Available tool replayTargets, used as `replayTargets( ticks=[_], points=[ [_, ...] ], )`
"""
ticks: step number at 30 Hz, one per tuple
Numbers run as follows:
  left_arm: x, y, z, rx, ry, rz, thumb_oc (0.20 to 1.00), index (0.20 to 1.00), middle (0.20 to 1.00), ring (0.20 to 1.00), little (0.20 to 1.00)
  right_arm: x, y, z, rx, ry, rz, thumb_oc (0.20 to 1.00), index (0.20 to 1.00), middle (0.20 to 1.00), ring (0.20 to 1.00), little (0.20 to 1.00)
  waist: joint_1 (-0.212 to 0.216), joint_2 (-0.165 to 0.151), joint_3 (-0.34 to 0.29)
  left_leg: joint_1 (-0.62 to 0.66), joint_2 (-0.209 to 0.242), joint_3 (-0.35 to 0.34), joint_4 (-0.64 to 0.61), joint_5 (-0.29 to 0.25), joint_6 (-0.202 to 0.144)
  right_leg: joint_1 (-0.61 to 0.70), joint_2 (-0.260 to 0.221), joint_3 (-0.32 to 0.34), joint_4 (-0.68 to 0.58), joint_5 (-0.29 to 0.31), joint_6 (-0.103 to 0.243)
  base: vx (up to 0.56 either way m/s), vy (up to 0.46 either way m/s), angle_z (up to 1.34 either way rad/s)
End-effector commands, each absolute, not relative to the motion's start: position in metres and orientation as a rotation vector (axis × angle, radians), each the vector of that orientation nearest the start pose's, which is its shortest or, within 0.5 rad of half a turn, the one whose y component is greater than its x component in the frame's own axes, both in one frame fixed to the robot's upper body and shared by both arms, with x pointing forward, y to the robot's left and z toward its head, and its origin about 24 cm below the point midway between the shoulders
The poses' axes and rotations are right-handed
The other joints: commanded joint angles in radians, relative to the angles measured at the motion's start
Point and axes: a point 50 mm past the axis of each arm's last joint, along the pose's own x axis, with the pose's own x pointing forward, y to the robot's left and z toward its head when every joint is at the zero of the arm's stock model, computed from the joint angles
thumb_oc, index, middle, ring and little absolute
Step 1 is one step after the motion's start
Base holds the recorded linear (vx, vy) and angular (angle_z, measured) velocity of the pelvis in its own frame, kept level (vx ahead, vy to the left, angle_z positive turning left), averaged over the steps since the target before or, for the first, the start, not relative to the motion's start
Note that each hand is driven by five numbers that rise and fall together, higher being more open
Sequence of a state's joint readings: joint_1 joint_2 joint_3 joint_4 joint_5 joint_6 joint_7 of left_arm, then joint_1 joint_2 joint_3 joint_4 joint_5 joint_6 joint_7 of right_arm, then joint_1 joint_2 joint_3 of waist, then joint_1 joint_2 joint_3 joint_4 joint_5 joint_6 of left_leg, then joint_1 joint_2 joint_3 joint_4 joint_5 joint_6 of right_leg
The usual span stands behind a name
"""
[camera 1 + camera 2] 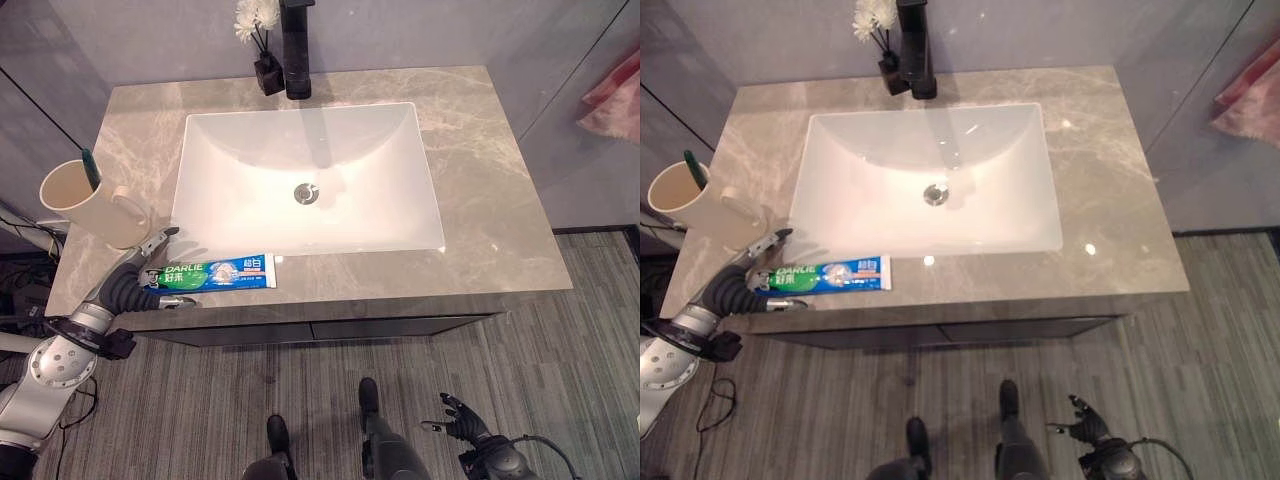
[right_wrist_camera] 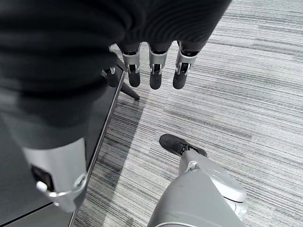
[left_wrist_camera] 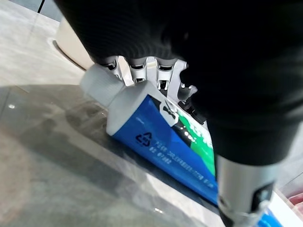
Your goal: Put brush and paste in cup on sink, flatten towel.
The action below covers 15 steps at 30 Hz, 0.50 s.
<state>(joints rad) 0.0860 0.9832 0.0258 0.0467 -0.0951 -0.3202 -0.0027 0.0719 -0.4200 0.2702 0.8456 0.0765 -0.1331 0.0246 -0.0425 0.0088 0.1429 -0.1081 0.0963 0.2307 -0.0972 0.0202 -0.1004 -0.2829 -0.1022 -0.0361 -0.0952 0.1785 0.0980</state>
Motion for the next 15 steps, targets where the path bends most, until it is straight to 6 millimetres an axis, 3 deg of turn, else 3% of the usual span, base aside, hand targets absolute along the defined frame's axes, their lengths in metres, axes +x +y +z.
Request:
replayTargets(
  ticks=[1,8,9,10,11,12,15],
  points=[
    [0.243,0.314,0.142,0.994,-0.178,-0.056,1.0,1.0,1.0,1.0,1.0,0.159,-0.255,-0.107,-0.46,0.763,0.107,1.0,1.0,1.0,1.0,1.0,-0.026,-0.003,0.01,-0.051,0.018,-0.034,0.01,0.046,-0.016,0.056,-0.078,0.001,0.008,-0.048,0.108,0.0,0.0,0.0],
    [0.244,0.312,0.138,1.049,-0.182,-0.045,1.0,1.0,1.0,1.0,1.0,0.161,-0.254,-0.106,-0.461,0.753,0.107,1.0,1.0,1.0,1.0,1.0,-0.026,-0.011,0.011,-0.055,0.023,-0.032,0.01,0.046,-0.016,0.05,-0.075,0.005,0.008,-0.049,0.107,0.0,0.0,0.0],
    [0.244,0.311,0.137,1.053,-0.182,-0.044,0.956,0.956,0.956,0.956,0.956,0.161,-0.254,-0.106,-0.46,0.752,0.109,1.0,1.0,1.0,1.0,1.0,-0.025,-0.012,0.012,-0.055,0.023,-0.032,0.01,0.046,-0.016,0.05,-0.074,0.005,0.008,-0.049,0.107,0.0,0.0,0.0],
    [0.245,0.311,0.136,1.058,-0.182,-0.043,0.856,0.856,0.856,0.856,0.856,0.162,-0.253,-0.106,-0.461,0.749,0.109,1.0,1.0,1.0,1.0,1.0,-0.026,-0.012,0.012,-0.054,0.022,-0.032,0.01,0.046,-0.016,0.049,-0.074,0.005,0.008,-0.049,0.106,0.0,0.0,0.0],
    [0.245,0.309,0.132,1.067,-0.176,-0.042,0.473,0.473,0.473,0.473,0.473,0.163,-0.253,-0.105,-0.463,0.741,0.106,1.0,1.0,1.0,1.0,1.0,-0.026,-0.014,0.012,-0.055,0.023,-0.033,0.01,0.046,-0.016,0.05,-0.074,0.005,0.008,-0.05,0.105,0.0,0.0,0.0],
    [0.246,0.309,0.126,1.066,-0.165,-0.041,0.2,0.2,0.2,0.2,0.2,0.164,-0.253,-0.105,-0.464,0.744,0.106,1.0,1.0,1.0,1.0,1.0,-0.027,-0.015,0.011,-0.053,0.023,-0.033,0.01,0.045,-0.015,0.051,-0.074,0.004,0.008,-0.051,0.105,0.0,0.0,0.0],
    [0.246,0.304,0.118,1.079,-0.15,-0.07,0.2,0.2,0.2,0.2,0.2,0.164,-0.254,-0.105,-0.459,0.743,0.094,1.0,1.0,1.0,1.0,1.0,-0.026,-0.015,0.009,-0.046,0.023,-0.035,0.01,0.042,-0.015,0.057,-0.074,0.002,0.008,-0.053,0.105,0.0,0.0,0.0]
  ],
)
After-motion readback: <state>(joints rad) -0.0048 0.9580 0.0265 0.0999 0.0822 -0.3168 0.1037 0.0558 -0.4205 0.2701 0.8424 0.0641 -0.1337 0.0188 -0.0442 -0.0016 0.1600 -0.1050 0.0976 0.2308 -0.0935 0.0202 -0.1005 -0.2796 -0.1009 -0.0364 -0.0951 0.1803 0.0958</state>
